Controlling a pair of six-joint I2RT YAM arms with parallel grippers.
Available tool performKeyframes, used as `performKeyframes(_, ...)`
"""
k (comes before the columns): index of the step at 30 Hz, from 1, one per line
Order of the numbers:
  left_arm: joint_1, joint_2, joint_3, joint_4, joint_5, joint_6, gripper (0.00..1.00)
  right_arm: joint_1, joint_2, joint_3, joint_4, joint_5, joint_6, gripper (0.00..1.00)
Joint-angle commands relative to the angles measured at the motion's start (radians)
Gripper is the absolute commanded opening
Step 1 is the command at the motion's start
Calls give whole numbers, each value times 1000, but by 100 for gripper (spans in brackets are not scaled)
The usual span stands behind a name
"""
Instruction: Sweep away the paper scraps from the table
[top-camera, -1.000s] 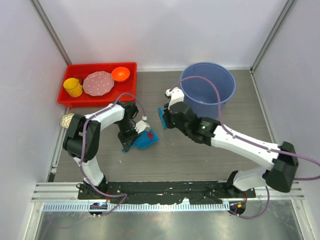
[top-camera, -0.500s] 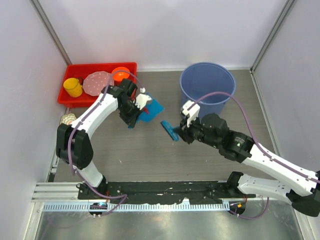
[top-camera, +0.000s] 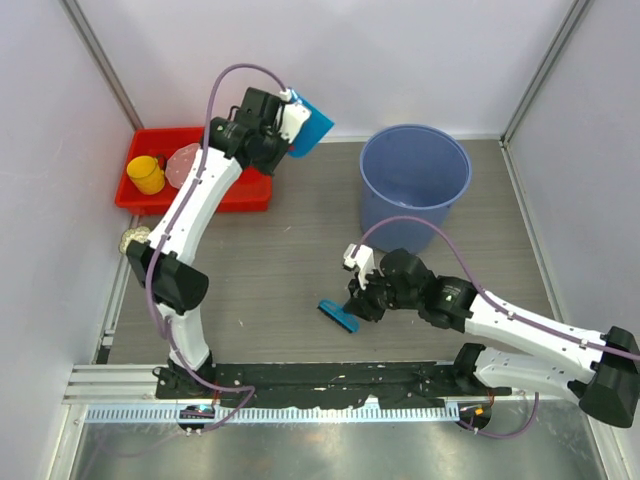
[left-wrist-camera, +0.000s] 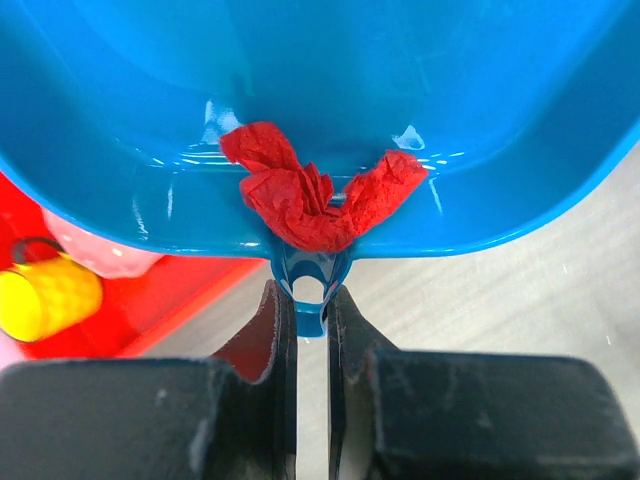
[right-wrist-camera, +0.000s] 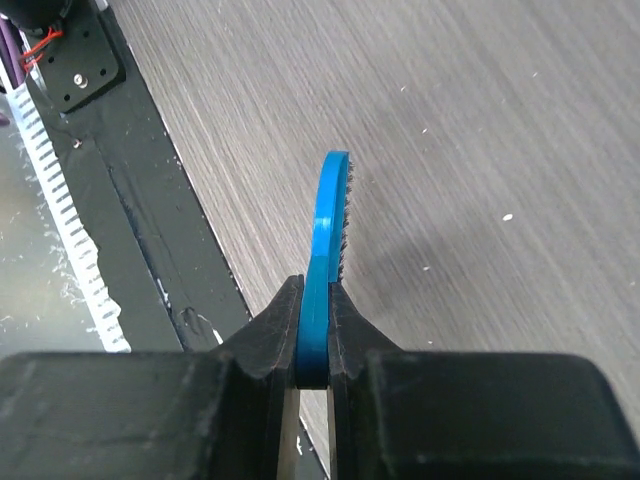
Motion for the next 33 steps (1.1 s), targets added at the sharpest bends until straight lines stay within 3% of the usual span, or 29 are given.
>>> performKeyframes(1, -68, 59, 183, 23, -175, 9, 0, 1, 14, -25, 115, -55, 55, 1)
performKeyframes(7, -245, 122, 238, 222, -397, 104, 0, 3, 46, -43, 146, -55, 72, 1)
performKeyframes(11, -322, 254, 471, 247, -465, 135, 0, 1, 65, -36, 169, -78, 77, 1)
performKeyframes(14, -396, 318, 537, 321, -560, 231, 0, 1, 79, -26, 164, -80, 83, 1)
performKeyframes(16, -446, 314, 489, 401, -655, 375, 0, 1, 74, -25, 156, -84, 89, 1)
performKeyframes(19, -492, 266, 262, 634, -742, 634, 0, 1, 51, -32, 156, -78, 94, 1)
performKeyframes(20, -500, 236, 210, 799, -764, 703, 0, 1, 42, -39, 156, -72, 95, 1)
performKeyframes(23, -526, 208, 90, 1065, -821, 971, 0, 1, 14, -49, 170, -66, 100, 1)
performKeyframes(28, -549, 171, -57, 1348, -807, 1329, 0, 1, 5, -51, 176, -70, 101, 1)
performKeyframes(31, -551, 159, -136, 1570, -796, 1449, 0, 1, 8, -54, 173, -73, 104, 1)
performKeyframes(33, -552, 156, -156, 1621, -796, 1517, 0, 1, 5, -55, 175, -73, 108, 1)
